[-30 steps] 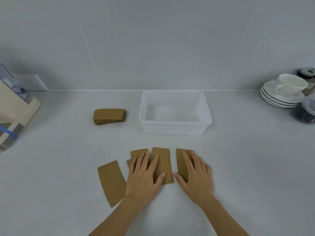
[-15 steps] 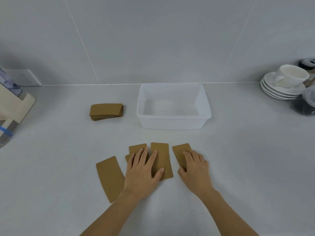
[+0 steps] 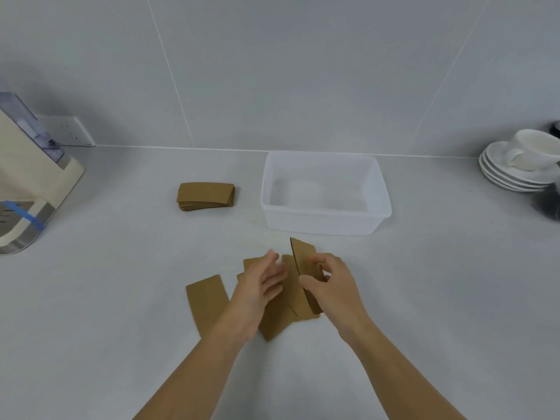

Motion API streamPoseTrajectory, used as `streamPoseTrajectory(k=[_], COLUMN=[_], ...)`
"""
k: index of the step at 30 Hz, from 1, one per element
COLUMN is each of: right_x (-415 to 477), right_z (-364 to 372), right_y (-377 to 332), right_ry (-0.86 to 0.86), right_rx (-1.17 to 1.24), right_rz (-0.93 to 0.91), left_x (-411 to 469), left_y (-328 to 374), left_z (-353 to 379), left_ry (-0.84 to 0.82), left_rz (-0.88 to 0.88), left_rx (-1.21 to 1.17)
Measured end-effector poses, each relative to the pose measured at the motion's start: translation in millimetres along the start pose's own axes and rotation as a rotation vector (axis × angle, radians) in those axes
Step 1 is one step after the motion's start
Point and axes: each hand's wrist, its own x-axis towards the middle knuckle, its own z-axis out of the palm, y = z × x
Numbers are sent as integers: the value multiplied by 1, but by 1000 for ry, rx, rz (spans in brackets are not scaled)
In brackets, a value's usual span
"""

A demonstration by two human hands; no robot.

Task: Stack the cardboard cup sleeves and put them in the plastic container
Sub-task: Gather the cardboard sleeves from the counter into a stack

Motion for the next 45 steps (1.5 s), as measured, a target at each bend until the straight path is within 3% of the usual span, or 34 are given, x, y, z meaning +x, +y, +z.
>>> streamPoseTrajectory(k=[3, 7, 14, 19, 22, 26, 33, 41, 45], right_x=[-7, -15, -24, -15, -9, -7, -18, -15, -7], right_z=[21, 52, 83, 77, 70, 67, 80, 79, 74], right_y=[-7, -4, 0, -6, -11, -4, 16, 12, -1], right_ry=[-48, -115, -224, -438, -333, -118, -95, -128, -171], right_rx=[18, -82, -386, -385, -367, -722, -986, -957, -722], right_rz=[-51, -127, -286, -295, -251, -192, -186, -219, -89], left_x=[-2, -13, -18, -18, -21, -18, -17, -15, -13], left_y=[-1, -3, -6, -7, -1, 4, 4, 0, 0], left_z=[-11, -22, -43, -62, -70, -85, -92, -93, -94], left_ry=[-59, -142, -22, -21, -42, 53, 109, 94, 88], left_rz=[-122, -168, -248, -188, -105, -71, -60, -97, -115], left_rx=[-301, -510, -604, -661, -686, -791, -845, -857, -829])
